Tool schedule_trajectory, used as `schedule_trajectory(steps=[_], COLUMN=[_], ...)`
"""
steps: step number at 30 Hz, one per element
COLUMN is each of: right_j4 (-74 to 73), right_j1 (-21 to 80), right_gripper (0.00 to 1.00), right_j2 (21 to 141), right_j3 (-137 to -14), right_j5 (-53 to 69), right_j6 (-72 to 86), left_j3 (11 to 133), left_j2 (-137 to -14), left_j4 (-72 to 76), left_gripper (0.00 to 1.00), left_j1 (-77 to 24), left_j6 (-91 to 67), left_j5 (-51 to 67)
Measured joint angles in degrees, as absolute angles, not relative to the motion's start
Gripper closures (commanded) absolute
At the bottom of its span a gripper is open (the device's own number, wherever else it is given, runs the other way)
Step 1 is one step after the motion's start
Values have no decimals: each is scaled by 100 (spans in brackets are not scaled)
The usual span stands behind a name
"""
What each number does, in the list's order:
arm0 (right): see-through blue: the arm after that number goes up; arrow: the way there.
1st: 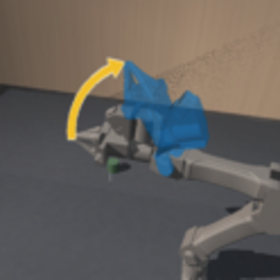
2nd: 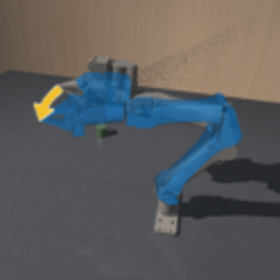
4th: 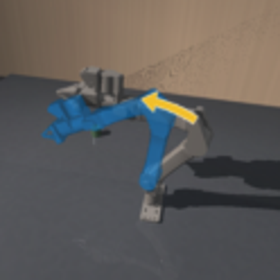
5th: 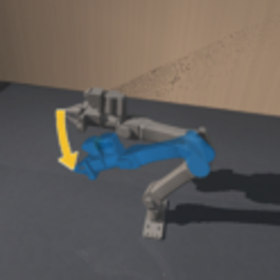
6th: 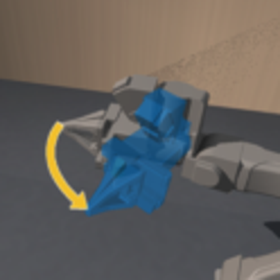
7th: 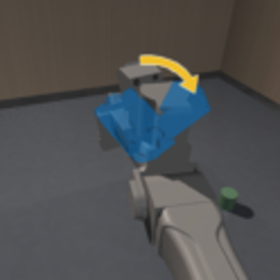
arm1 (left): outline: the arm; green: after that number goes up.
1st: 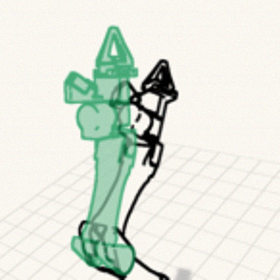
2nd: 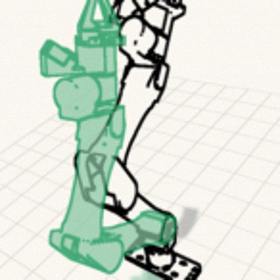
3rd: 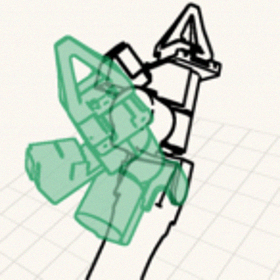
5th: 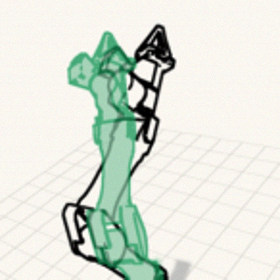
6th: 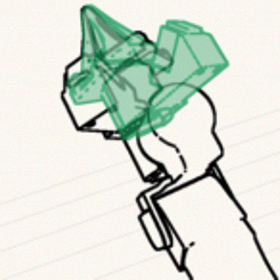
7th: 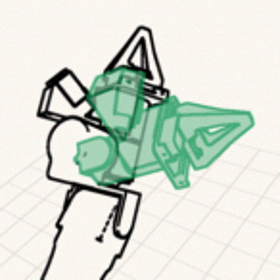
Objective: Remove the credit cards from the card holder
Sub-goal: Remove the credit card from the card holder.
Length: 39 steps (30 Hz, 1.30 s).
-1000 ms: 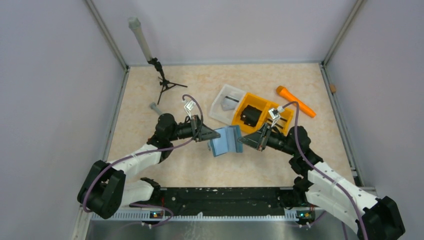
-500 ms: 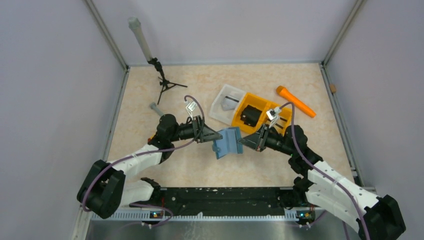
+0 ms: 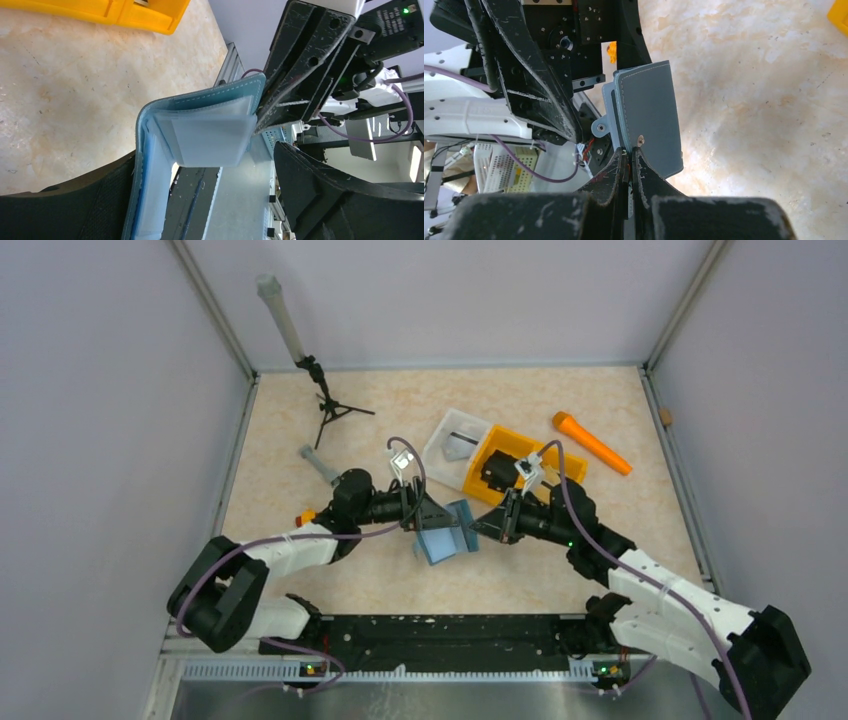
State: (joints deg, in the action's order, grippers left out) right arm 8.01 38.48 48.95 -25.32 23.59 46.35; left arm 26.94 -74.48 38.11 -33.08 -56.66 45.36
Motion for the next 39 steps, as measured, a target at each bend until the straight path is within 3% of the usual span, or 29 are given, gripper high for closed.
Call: schedule_trajectory(steps=[7,16,26,30,35,39], right_j4=[543,303,-93,209,585,823], right_j1=[4193,4445,4351,4016,3649,3614], right_gripper=[100,100,100,100,100,100], right_j2=[5155,5341,4757,4519,4484,4523], right_j3=[-2814,-3057,-3037,-2766,-2383,-2346], right_j5=[1955,1479,1039,1352,1870,2139], right_j6=[4410,4244,4278,4567,5011,5223], left_j3=[2845,2915,2847,2749,2567,2388], left_j2=[-7695,-7743,-7596,-7448,-7408,-7408], left_j4=[3804,3760,3734,3741,3819,3964], left_gripper=[3,10,17,27,53,67], left_j1=[-3437,-3439,-3371,-3301,-3236,-3168], left_j6=[-5621,-5570,-5555,-5559,-5583,-5680], left_j5=[4423,4383,4493,4560,4602,4696])
